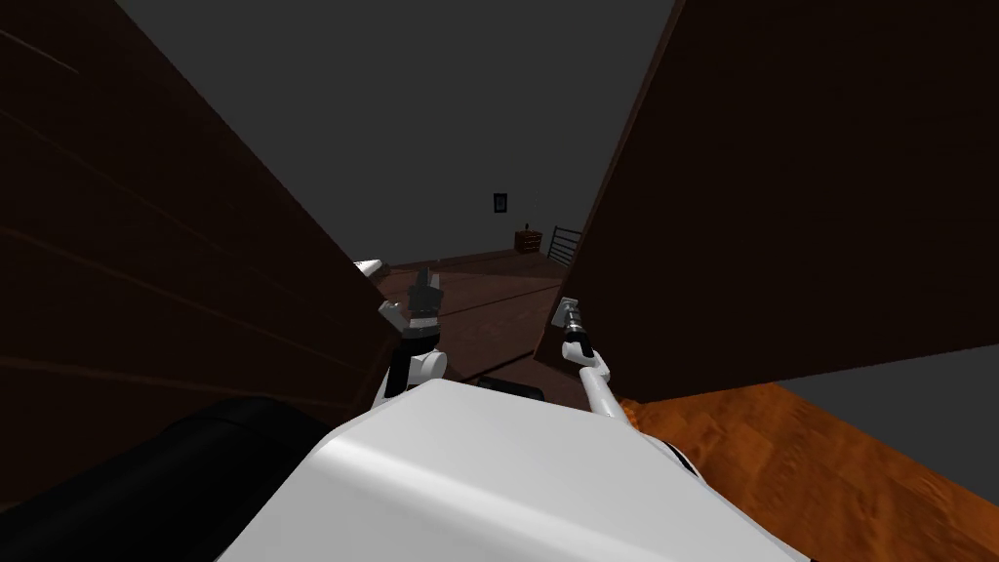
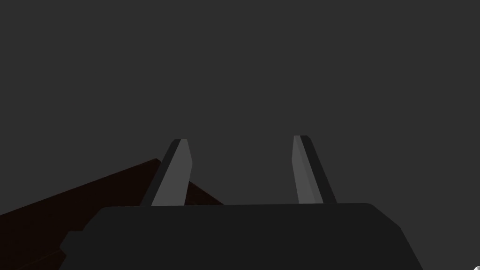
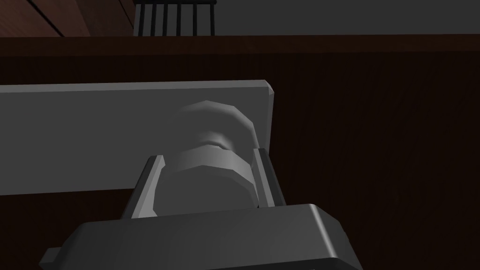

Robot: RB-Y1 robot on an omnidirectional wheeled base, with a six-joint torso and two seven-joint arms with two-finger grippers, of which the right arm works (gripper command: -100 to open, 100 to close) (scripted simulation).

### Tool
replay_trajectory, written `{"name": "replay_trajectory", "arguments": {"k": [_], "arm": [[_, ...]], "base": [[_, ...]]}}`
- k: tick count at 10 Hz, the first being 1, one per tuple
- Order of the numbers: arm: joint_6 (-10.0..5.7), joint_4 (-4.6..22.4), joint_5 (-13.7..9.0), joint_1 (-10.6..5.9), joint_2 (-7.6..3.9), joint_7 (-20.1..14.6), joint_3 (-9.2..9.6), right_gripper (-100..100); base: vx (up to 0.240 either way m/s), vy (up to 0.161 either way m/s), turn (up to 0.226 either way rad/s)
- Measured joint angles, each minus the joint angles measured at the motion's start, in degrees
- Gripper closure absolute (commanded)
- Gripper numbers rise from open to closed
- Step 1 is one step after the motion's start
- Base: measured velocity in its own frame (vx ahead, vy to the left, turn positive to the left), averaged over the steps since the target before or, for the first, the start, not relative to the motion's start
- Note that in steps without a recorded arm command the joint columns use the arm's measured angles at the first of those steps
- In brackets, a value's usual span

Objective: Push the door open

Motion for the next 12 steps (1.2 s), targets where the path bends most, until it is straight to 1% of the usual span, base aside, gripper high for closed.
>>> {"name": "replay_trajectory", "arguments": {"k": [1,2,3,4,5,6,7,8,9,11,12], "arm": [[0.06,-0.33,-0.09,0.27,0.19,0.43,-0.87,100],[0.05,-0.24,-0.32,0.17,-0.22,0.44,-1.52,100],[0.76,-1.25,-0.46,0.49,-0.36,0.54,-2.24,100],[0.84,-1.78,-0.62,1.02,-0.53,0.51,-2.74,100],[0.79,-1.36,-0.77,0.71,-0.58,0.68,-3.52,100],[0.82,-1.06,-0.96,0.41,-0.87,0.82,-4.27,100],[0.76,-1.08,-1.13,0.5,-1.19,0.82,-4.91,100],[0.81,-1.25,-1.22,0.54,-1.0,1.18,-5.8,100],[0.89,-0.62,-1.38,0.16,-1.06,1.52,-6.69,100],[0.78,-0.63,-1.68,0.46,-1.28,1.66,-7.85,100],[1.02,-1.19,-1.75,0.69,-1.04,1.93,-8.56,100]], "base": [[0.188,0.104,-0.079],[0.194,0.105,-0.086],[0.209,0.081,-0.084],[0.197,0.059,-0.081],[0.182,0.093,-0.062],[0.182,0.11,-0.068],[0.167,0.101,-0.089],[0.198,0.097,-0.087],[0.197,0.086,-0.073],[0.174,0.067,-0.06],[0.216,0.115,-0.068]]}}
